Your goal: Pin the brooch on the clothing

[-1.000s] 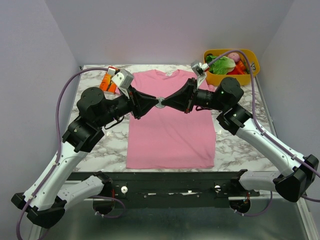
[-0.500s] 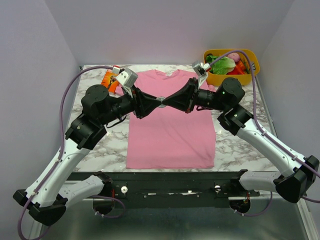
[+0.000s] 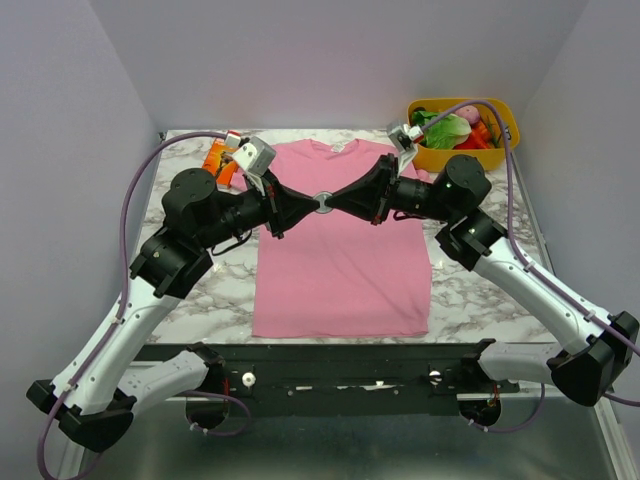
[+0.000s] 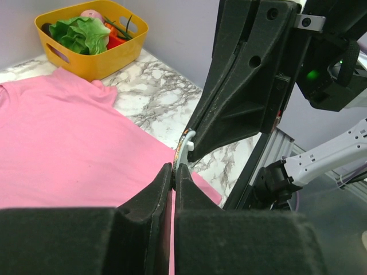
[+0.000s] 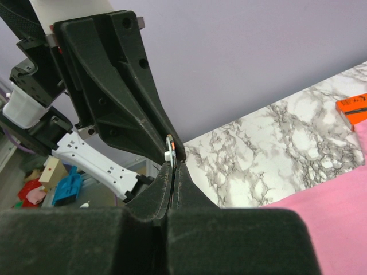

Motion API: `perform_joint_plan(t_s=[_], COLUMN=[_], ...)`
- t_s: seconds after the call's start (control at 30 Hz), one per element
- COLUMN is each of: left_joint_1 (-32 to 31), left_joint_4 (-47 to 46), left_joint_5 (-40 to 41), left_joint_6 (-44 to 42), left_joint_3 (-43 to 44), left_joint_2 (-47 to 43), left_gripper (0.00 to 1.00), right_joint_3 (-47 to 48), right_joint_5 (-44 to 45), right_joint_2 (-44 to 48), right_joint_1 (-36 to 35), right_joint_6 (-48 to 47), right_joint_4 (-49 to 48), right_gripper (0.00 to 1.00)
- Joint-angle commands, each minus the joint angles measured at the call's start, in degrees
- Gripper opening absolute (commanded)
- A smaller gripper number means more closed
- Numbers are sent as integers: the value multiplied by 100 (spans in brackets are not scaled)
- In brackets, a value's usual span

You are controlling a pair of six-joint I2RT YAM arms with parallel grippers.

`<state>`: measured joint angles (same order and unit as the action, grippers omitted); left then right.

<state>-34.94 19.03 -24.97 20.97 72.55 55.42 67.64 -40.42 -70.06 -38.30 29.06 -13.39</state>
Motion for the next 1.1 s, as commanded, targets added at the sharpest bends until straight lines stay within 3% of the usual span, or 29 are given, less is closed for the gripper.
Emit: perform_joint_plan(t_s=[0.0, 0.2, 0.23, 0.37, 0.53, 0.7, 0.87, 1.07], left_joint_1=[31, 31, 31, 31, 31, 31, 31, 40], left_joint_4=[-83, 153, 241, 505, 305, 93, -355, -1085], left_joint_5=[-61, 852, 1158, 2089, 3058, 4094, 4527, 5351], left_joint_6=[-58, -233, -260, -506, -769, -1235, -1964, -2071], left_joint_3=[136, 189, 241, 400, 339, 321, 286, 224], left_joint_2=[-5, -22, -5, 197, 566, 1206, 1814, 2526], left_gripper=[0, 0, 0, 0, 0, 0, 0, 0], right_joint_3=[-14, -49, -57, -57, -312, -242, -119, -23], right_joint_5=[78, 798, 1243, 2739, 2997, 2882, 2611, 2250], right_joint_2=[2, 19, 36, 124, 230, 19, -279, -631], right_joint_1=[-45, -37, -28, 77, 498, 614, 763, 1044], right_joint_6=[-120, -497, -602, -516, -190, -234, -208, -129], right_joint_4=[64, 582, 687, 1556, 1638, 1787, 1901, 1971], right_gripper=[2, 40, 49, 71, 95, 100, 100, 100])
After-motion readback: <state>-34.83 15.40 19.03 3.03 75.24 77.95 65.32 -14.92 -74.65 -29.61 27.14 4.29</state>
